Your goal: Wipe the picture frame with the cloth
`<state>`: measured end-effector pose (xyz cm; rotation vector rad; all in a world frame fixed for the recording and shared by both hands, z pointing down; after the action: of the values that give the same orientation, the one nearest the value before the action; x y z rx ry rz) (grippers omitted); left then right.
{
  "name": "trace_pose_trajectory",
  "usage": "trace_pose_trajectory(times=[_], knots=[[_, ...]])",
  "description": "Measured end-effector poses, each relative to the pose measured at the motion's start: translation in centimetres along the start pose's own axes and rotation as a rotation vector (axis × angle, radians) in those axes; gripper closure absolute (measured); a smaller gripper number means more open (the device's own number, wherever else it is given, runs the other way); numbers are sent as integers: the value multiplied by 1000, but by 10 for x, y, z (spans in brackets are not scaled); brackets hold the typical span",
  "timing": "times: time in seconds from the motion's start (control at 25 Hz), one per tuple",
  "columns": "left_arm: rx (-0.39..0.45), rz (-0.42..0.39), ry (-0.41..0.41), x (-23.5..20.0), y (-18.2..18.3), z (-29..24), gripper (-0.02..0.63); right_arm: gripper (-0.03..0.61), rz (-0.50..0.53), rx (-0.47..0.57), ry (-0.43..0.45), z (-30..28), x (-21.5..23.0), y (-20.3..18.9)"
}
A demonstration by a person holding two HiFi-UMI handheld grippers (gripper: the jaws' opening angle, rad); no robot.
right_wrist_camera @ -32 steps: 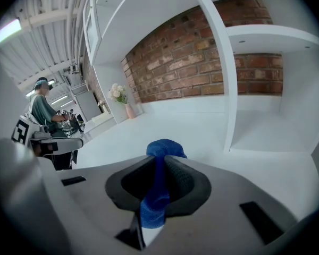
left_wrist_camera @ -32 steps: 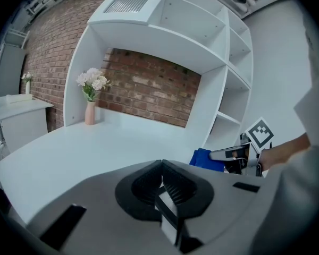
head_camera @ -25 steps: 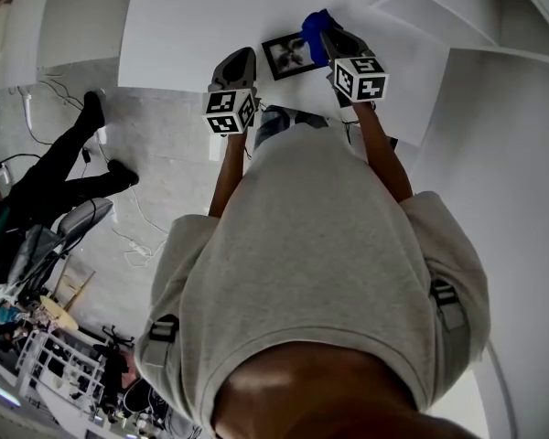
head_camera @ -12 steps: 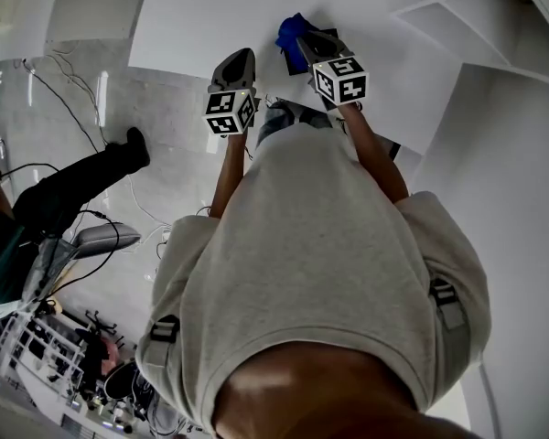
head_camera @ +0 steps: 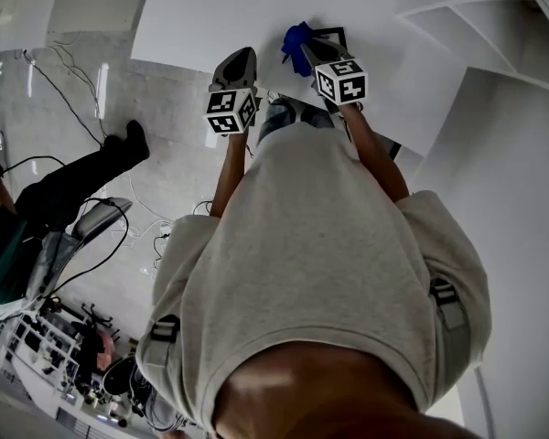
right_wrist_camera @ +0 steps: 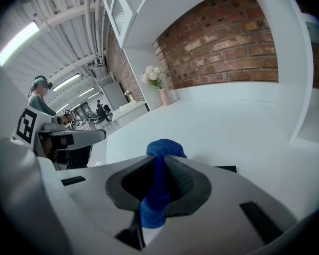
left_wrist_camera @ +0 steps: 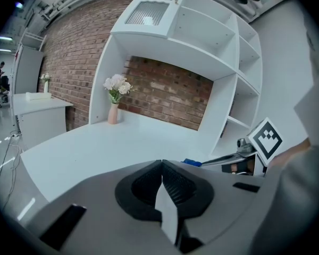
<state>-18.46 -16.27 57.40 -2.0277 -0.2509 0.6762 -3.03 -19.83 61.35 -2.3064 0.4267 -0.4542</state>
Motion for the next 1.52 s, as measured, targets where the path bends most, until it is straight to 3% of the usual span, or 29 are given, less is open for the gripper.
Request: trace_pose_trajectory(times=[0.28, 1.52], knots=[[-8, -6, -4, -1, 1, -3, 597, 512, -31, -40, -33, -6, 18, -14], [-45, -88, -152, 51, -5, -61, 597, 512, -190, 17, -258, 48, 136, -51]])
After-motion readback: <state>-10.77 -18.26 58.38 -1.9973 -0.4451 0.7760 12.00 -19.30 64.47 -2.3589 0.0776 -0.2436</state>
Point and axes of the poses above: the fingertips, and each gripper's own axes: z backward along the fingers, x to its right, y out of its top, the point moved 3 cm from there along z, backward along the fingers, and after that the axes turned 12 degrees about -y, right-handed, at the moved point
